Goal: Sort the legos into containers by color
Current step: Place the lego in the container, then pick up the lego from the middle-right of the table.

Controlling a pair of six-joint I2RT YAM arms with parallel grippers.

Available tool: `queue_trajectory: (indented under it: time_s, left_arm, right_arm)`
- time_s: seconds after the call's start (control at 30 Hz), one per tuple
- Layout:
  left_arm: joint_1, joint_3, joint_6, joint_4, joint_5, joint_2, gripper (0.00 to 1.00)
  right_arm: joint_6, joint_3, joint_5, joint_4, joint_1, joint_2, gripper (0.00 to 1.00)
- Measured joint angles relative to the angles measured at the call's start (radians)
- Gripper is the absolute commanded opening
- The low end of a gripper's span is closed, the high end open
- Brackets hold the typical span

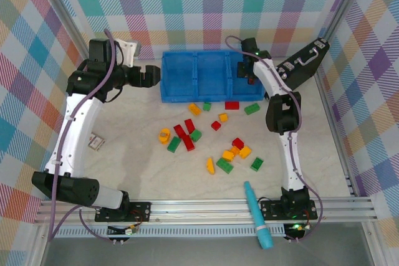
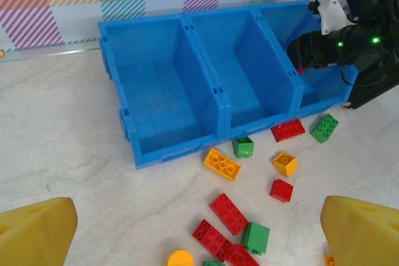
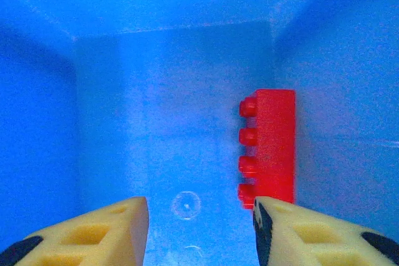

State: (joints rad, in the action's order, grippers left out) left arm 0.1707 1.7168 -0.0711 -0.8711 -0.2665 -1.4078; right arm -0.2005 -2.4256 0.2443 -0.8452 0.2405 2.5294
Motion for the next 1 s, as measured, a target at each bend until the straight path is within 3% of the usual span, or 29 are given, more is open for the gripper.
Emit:
queue_trajectory:
  time_s: [0.2, 0.6, 0.83, 1.0]
  left_arm:
    - [0.0, -0.04, 0.0, 0.018, -0.008, 0.046, 1.0]
    - [0.013, -0.068, -0.006, 0.034, -0.037, 0.074, 1.0]
    - [0.031, -0.081, -0.013, 0.035, -0.039, 0.074, 1.0]
    - [0.032, -0.079, -0.023, 0.034, -0.039, 0.06, 1.0]
  right_arm:
    - [-0.023, 0.052, -0.002, -0.014, 0.023, -0.077, 0.48]
    - [-0.328, 0.539, 0.018, -0.014, 0.091, -0.544, 0.53]
    - [-0.498, 0.806, 0.007, 0.021, 0.097, -0.601, 0.57]
    - [-0.576, 0.87, 0.002, 0.054, 0.097, -0.6, 0.59]
